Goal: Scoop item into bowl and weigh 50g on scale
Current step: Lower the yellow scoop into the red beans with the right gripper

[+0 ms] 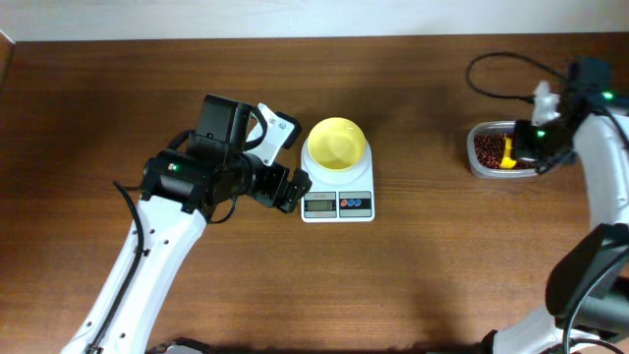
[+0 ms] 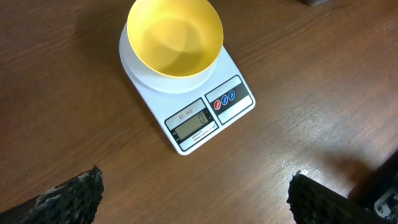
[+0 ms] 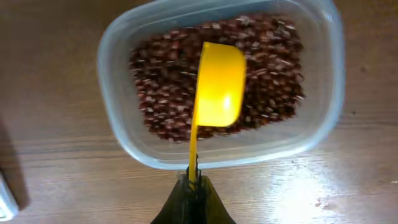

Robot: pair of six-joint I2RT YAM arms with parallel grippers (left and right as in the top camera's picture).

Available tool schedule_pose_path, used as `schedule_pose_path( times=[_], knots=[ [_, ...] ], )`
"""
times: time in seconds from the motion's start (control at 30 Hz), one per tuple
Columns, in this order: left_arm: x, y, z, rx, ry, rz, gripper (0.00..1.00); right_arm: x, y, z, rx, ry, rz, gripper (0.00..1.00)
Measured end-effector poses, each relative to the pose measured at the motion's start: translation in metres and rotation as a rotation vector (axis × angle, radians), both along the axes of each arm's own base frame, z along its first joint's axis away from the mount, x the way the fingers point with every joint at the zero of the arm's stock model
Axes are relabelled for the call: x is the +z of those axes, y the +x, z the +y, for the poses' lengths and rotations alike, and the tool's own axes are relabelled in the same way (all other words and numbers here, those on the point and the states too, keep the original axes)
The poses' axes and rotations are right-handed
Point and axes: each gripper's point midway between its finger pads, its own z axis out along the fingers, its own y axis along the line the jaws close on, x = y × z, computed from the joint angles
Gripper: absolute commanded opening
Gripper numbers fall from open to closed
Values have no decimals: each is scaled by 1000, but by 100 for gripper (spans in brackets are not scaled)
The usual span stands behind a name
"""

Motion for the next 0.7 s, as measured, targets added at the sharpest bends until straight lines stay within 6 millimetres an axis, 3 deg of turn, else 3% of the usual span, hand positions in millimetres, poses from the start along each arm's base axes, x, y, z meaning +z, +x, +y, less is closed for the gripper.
schedule_pose_path(
  times=[0.13, 0.3, 0.7],
  knots=[
    [0, 0, 0, 0, 0, 0, 99, -1, -8, -21, -90, 151, -37, 4],
    [0, 0, 0, 0, 0, 0, 99, -15, -14, -15, -123, 334, -79, 4],
    [0, 0, 0, 0, 0, 0, 99, -1, -23, -43, -244, 545, -189, 4]
  ],
)
